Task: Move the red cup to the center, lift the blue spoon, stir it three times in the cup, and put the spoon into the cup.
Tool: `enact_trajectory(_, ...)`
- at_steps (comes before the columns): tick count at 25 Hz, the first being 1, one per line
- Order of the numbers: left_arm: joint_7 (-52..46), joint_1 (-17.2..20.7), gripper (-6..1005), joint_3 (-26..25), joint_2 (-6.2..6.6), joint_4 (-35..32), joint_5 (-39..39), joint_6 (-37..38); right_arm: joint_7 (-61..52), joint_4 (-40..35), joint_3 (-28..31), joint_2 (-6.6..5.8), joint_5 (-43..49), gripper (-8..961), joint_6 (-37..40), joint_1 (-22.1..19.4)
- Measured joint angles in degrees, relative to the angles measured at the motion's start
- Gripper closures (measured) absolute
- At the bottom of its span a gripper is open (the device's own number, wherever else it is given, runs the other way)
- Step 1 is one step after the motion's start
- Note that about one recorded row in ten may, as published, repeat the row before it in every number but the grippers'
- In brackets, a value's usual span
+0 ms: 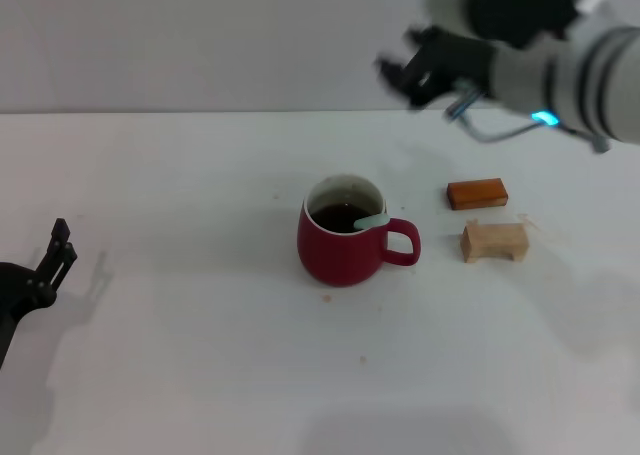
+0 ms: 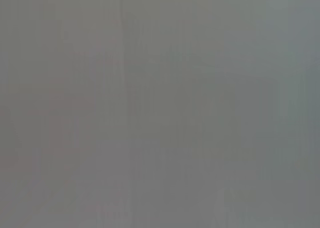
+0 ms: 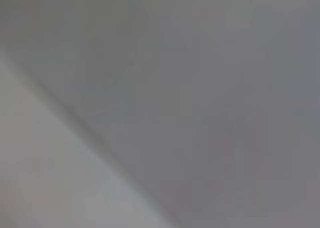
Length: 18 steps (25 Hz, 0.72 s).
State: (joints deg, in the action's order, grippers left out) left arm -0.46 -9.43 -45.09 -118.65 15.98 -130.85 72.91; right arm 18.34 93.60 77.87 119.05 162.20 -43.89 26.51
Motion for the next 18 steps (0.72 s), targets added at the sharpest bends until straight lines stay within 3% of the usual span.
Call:
enact_trajectory(1,-0.05,0.01,140,0.0,0.0,-0.05,0.13,0.01,0.39,1.22,-2.68,-0.08,3.08,561,13.79,-7.07)
enact_trajectory(2,-0.05,0.01,140,0.0,0.0,-0.05,0.13,0.01,0.39,1.22,-2.68,-0.08,3.08,561,13.79,-7.07)
enact_trajectory(5,-0.06,0.02,140,-0.08,0.06,-0.04,0.29,0.02,1.32,0.11,-6.19,-0.07,4.79,561,34.53,-16.57)
enact_trajectory(6,-0.07,0.03,140,-0.18,0.07,-0.06,0.34,0.03,2.95,-1.93,-7.98,-0.12,4.82,561,45.05,-20.87)
enact_trajectory(7,-0.07,0.03,140,-0.26,0.08,-0.07,0.34,0.03,2.95,-1.93,-7.98,-0.12,4.82,561,45.05,-20.87)
enact_trajectory(8,-0.09,0.03,140,-0.35,0.08,-0.12,0.34,0.03,4.31,-3.3,-8.93,-0.12,4.82,562,51.06,-22.81)
enact_trajectory(9,-0.13,0.03,140,-0.49,0.08,-0.11,0.35,0.03,7.01,-7.21,-11.0,0.01,4.83,562,61.84,-26.55)
enact_trajectory(10,-0.13,0.03,140,-0.49,0.08,-0.11,0.35,0.03,7.01,-7.21,-11.0,0.01,4.83,562,61.84,-26.55)
enact_trajectory(11,-0.16,0.03,140,-0.59,0.09,-0.04,0.35,0.04,8.07,-11.79,-12.89,0.16,4.65,562,72.34,-29.33)
enact_trajectory(12,-0.16,0.03,140,-0.59,0.09,-0.04,0.35,0.04,8.07,-11.79,-12.89,0.16,4.65,562,72.34,-29.33)
enact_trajectory(14,-0.18,0.03,140,-1.07,0.13,0.05,0.37,0.04,8.33,-20.02,-15.65,0.31,0.48,562,88.44,-32.17)
enact_trajectory(15,-0.18,0.03,140,-1.07,0.13,0.05,0.37,0.04,8.33,-20.02,-15.65,0.31,0.48,562,88.44,-32.17)
enact_trajectory(18,-0.73,0.0,140,-2.36,0.16,-0.09,0.43,-0.13,8.44,-30.66,-18.94,0.3,-11.27,543,104.59,-33.6)
